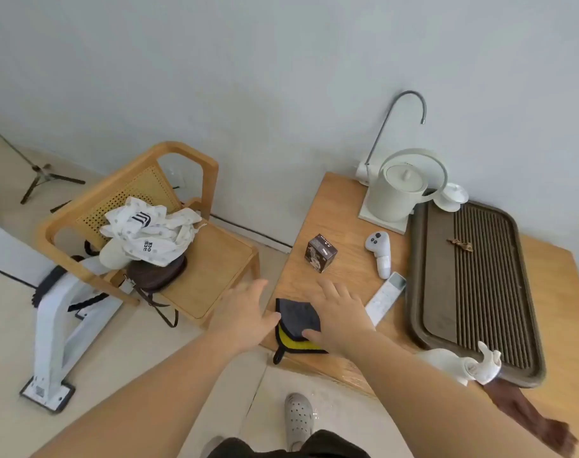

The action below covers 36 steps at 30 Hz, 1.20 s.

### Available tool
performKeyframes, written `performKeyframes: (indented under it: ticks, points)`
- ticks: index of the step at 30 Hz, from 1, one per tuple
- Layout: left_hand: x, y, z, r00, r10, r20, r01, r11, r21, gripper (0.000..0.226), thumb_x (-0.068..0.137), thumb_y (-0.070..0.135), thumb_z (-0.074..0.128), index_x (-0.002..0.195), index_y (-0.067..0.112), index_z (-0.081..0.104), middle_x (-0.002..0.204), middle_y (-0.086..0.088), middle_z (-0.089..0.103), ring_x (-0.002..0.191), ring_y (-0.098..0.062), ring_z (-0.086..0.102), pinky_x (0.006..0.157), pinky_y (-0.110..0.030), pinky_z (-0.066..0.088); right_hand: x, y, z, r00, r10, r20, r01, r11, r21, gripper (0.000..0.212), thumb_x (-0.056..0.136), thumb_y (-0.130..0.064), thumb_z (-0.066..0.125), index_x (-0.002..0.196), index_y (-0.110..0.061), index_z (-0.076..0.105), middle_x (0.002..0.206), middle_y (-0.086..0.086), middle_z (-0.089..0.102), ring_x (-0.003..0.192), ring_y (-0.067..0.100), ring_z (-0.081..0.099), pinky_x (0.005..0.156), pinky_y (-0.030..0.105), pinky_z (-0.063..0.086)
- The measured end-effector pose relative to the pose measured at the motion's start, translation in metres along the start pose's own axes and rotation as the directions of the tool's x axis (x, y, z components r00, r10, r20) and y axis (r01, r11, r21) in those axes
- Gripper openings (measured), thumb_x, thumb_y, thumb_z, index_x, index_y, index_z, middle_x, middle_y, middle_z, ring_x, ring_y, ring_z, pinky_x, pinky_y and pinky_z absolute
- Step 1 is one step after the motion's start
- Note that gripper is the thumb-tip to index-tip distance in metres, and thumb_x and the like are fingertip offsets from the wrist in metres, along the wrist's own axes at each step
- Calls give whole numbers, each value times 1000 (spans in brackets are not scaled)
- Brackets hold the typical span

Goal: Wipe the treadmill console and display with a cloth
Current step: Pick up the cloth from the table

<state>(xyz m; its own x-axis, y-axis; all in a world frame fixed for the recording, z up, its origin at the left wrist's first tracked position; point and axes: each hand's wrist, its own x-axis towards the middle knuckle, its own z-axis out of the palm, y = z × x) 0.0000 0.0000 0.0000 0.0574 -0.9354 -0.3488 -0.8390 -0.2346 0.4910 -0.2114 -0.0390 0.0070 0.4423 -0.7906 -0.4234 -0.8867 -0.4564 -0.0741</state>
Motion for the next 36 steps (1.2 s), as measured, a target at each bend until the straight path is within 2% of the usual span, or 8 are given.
performKeyframes:
  ticks: [5, 8, 11, 15, 20, 25, 30, 36]
  points:
    - [10, -19, 55, 971, 59, 233, -83, 992, 96, 67, 95, 47, 55, 155, 30, 30, 164, 4, 26, 146, -24, 33, 116, -40, 32, 26, 21, 47, 979, -43, 199, 48, 999, -22, 70, 94, -49, 62, 154, -26, 34, 158, 5, 29, 139, 33, 34, 113, 47, 37]
    - [14, -16, 82, 959, 112, 261, -169, 963, 210, 69, 98, 45, 51, 158, 30, 22, 170, 4, 4, 155, -20, 11, 123, -51, 17, 36, 27, 62, 981, -76, 179, 79, 997, -10, 66, 94, -41, 64, 152, -25, 37, 155, 5, 32, 138, 32, 36, 113, 45, 38]
    - [14, -16, 103, 958, 67, 278, -119, 977, 176, 68, 100, 43, 48, 159, 30, 19, 170, 6, 0, 157, -18, -3, 124, -55, 8, 42, 33, 70, 987, -94, 133, 89, 995, 41, 55, 97, -38, 62, 147, -27, 45, 154, 3, 36, 136, 29, 38, 112, 42, 39]
    - [13, -12, 111, 986, 34, 165, -60, 987, 150, 64, 99, 46, 51, 157, 33, 26, 169, 10, 11, 156, -16, 7, 124, -53, 13, 41, 43, 70, 989, -125, 79, 110, 978, 177, 33, 104, -29, 55, 135, -21, 65, 152, 0, 43, 133, 25, 45, 109, 35, 42]
    - [12, -3, 101, 999, 35, 29, -35, 999, 3, 53, 95, 45, 59, 145, 30, 49, 154, 4, 47, 141, -19, 42, 114, -42, 36, 43, 36, 60, 988, -156, 0, 149, 946, 286, 20, 104, -24, 56, 109, -13, 71, 111, 4, 63, 97, 25, 63, 84, 36, 53]
    - [-9, -1, 72, 984, -50, -170, 6, 968, -250, 31, 97, 30, 61, 128, 25, 65, 121, 6, 68, 111, -13, 58, 98, -33, 49, 44, -2, 21, 958, -278, -68, 282, 877, 389, 14, 105, -24, 56, 108, -17, 67, 90, -3, 63, 81, 15, 55, 61, 14, 37]
    - [-42, -31, 26, 922, -254, -290, 102, 886, -452, 15, 98, 24, 61, 104, 31, 73, 95, 15, 70, 93, -6, 62, 82, -21, 50, 49, -61, -9, 912, -386, -143, 408, 810, 421, 11, 102, -29, 58, 103, -23, 68, 83, -4, 69, 75, 16, 65, 66, 36, 55]
    - [-94, -88, -43, 849, -381, -366, 137, 828, -543, 29, 93, 16, 66, 81, 43, 65, 83, 17, 67, 89, -3, 60, 74, -8, 42, 71, -148, -29, 898, -430, -93, 437, 845, 310, 12, 89, -21, 62, 94, -32, 60, 89, -8, 62, 81, 13, 60, 72, 32, 56]
